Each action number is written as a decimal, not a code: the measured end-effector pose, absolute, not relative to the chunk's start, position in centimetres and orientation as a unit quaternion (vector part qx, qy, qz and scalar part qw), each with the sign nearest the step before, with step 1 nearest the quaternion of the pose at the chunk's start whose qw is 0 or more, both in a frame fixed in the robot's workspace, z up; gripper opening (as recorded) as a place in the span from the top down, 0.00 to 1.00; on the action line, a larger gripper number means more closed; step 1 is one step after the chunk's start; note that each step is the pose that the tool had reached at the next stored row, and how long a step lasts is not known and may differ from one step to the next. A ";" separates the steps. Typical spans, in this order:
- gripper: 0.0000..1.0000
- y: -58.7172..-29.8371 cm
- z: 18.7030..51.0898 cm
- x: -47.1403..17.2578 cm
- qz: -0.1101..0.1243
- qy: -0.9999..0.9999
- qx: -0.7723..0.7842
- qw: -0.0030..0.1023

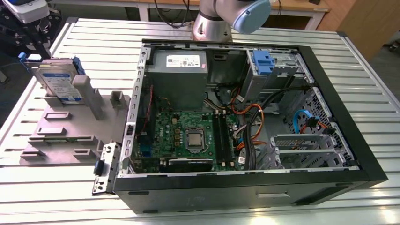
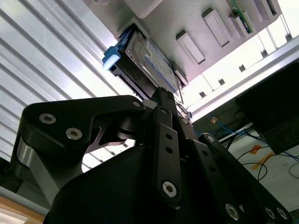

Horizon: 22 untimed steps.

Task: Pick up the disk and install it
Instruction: 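Pick up the disk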

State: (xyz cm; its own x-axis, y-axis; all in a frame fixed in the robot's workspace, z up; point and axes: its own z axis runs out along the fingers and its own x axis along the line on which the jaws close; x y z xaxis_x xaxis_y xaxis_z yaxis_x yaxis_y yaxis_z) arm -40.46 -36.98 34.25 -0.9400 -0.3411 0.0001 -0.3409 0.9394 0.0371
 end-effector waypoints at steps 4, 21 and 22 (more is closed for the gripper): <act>0.89 -37.0 34.2 -40.5 -0.018 -0.985 0.173 0.003; 0.89 -37.0 34.2 -40.5 -0.018 -0.970 0.243 0.005; 0.89 -37.0 34.2 -40.5 -0.018 -0.968 0.249 0.005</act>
